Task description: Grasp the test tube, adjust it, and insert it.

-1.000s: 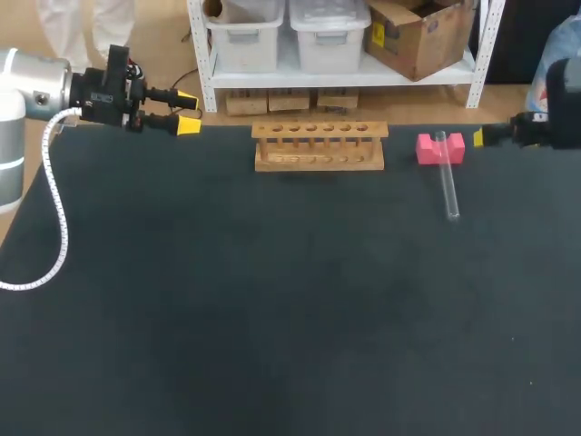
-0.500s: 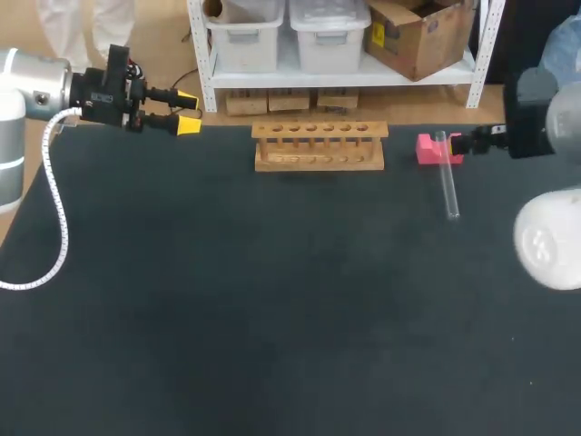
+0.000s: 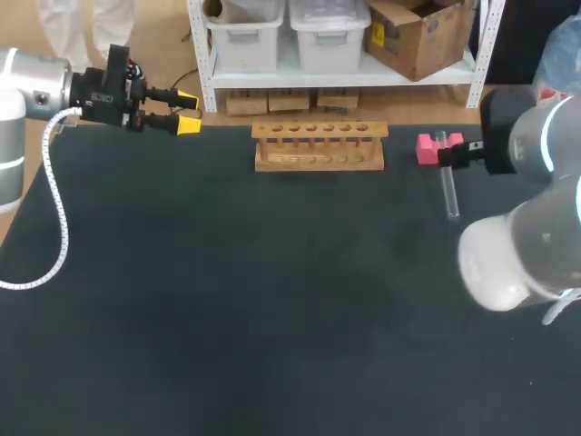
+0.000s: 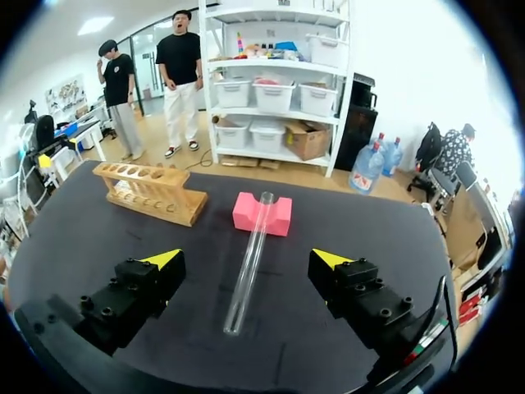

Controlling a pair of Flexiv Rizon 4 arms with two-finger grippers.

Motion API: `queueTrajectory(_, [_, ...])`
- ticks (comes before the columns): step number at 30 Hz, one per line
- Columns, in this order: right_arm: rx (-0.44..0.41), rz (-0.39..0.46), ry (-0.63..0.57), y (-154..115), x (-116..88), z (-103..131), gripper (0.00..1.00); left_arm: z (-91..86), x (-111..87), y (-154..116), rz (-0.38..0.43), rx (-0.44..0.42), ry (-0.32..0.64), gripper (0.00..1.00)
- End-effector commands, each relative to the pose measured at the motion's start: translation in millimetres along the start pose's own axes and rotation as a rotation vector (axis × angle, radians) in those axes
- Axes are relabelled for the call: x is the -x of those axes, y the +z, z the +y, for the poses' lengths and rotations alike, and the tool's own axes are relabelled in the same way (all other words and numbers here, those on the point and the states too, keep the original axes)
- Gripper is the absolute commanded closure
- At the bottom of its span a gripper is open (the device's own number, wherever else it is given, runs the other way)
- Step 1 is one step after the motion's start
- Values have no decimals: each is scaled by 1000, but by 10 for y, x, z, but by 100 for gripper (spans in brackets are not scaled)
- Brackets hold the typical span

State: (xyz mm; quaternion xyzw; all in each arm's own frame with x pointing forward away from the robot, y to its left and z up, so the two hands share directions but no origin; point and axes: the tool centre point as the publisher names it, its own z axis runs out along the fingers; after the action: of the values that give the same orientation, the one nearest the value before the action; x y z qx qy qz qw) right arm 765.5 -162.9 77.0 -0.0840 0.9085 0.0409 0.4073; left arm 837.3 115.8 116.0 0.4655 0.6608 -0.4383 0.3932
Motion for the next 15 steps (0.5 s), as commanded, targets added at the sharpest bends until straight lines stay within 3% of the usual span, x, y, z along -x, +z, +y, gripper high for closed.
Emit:
queueTrajectory(1, [-306,-61,-5,158,-83,38,0,5,-6,-1,-1,-1,2,0])
queueTrajectory(15, [-150,-106,28,467,-168,-1,0,5,-6,-1,-1,-1,2,0])
